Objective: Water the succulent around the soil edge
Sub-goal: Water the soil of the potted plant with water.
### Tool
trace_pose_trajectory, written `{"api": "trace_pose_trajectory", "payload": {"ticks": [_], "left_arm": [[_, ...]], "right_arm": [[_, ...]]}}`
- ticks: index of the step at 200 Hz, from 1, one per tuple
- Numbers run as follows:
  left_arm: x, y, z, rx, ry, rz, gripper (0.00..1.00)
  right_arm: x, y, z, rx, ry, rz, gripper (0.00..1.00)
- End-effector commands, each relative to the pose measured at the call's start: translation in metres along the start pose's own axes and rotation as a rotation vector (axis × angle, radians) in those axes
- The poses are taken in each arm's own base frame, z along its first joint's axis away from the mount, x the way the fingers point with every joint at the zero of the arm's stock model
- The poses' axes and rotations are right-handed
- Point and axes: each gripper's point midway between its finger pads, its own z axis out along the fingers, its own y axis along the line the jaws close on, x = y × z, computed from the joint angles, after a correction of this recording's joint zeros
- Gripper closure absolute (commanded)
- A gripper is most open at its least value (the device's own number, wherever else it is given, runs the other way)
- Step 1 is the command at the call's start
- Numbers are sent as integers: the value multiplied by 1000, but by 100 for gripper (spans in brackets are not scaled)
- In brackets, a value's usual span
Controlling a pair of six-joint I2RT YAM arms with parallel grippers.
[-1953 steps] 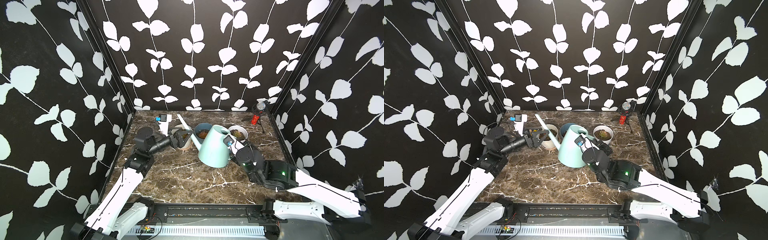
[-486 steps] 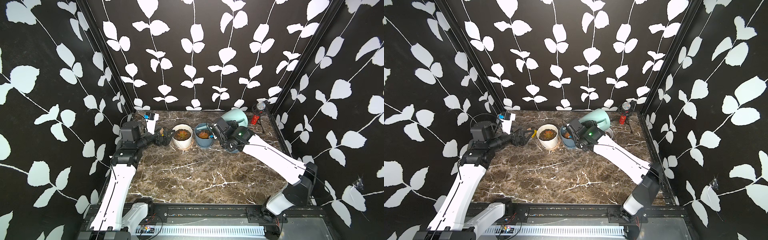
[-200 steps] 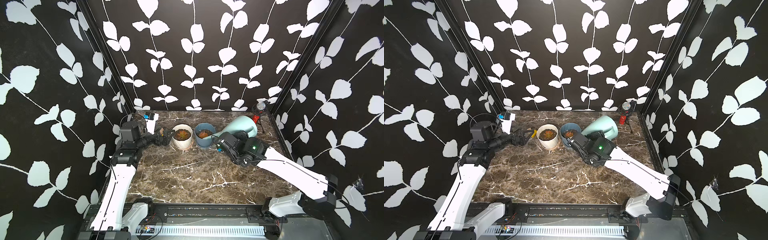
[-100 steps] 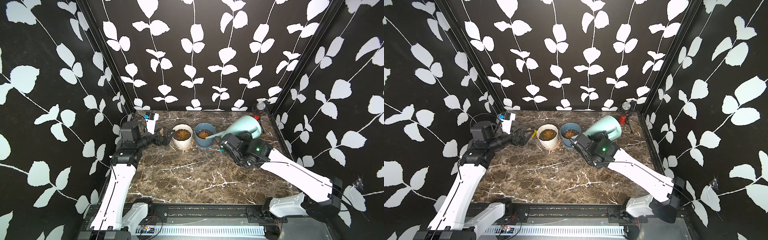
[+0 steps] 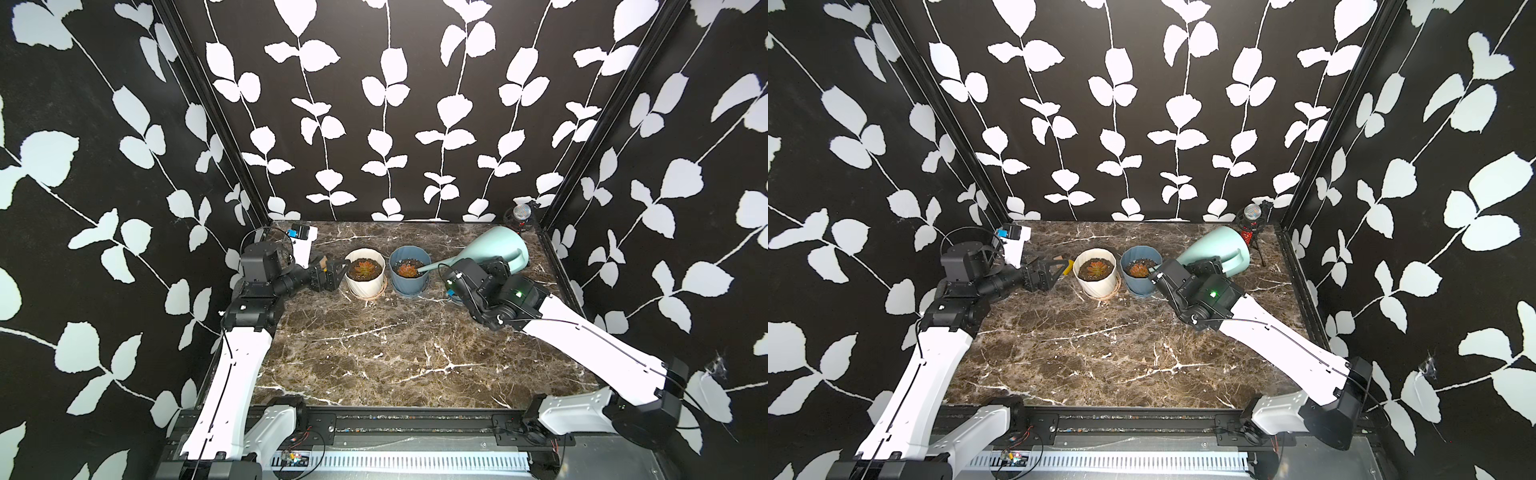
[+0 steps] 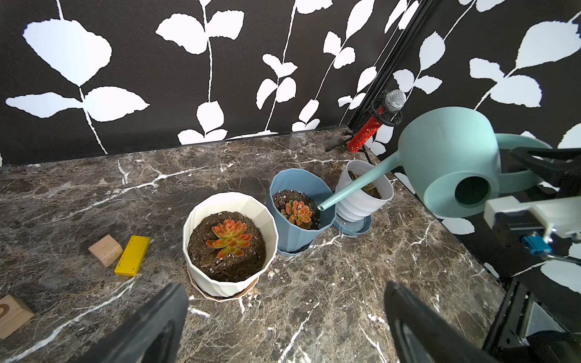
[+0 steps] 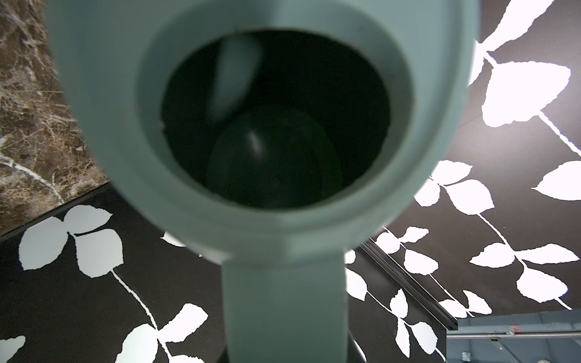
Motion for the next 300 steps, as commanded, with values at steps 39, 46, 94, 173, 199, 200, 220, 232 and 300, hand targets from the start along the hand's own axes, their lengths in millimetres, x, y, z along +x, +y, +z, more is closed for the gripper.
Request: {"api": "trace_pose_trajectory", "payload": {"ticks": [39,46,94,173,199,200,220,232,300], "left_arm": [[-2,1,-2,0,-16,12,2],[-2,2,-1,-1,-16,11,2],[-2,2,-1,-1,-15,10,2],[-1,2,-2,-4,-14,9,2],[-2,2,-2,-3,-17,9,2],[-2,2,-2,-3,-16,9,2],[-2,2,-2,-4,-16,9,2],[-2,2,-2,-6,-17,11,2],[-1,6,-2,-25,-15,7,2]], "right_arm": [[16,-12,11,34,75,53,100],[16,-12,13,34,77,55,100],[18,-14,19,28,85,68,100],[15,-30,30,39,98,114,100],[9,-40,32,53,89,136,100],[8,-40,32,54,88,137,100],[4,-50,35,71,90,164,100],[4,-58,35,93,96,192,100],[68,-109,-15,246,69,712,100]]}}
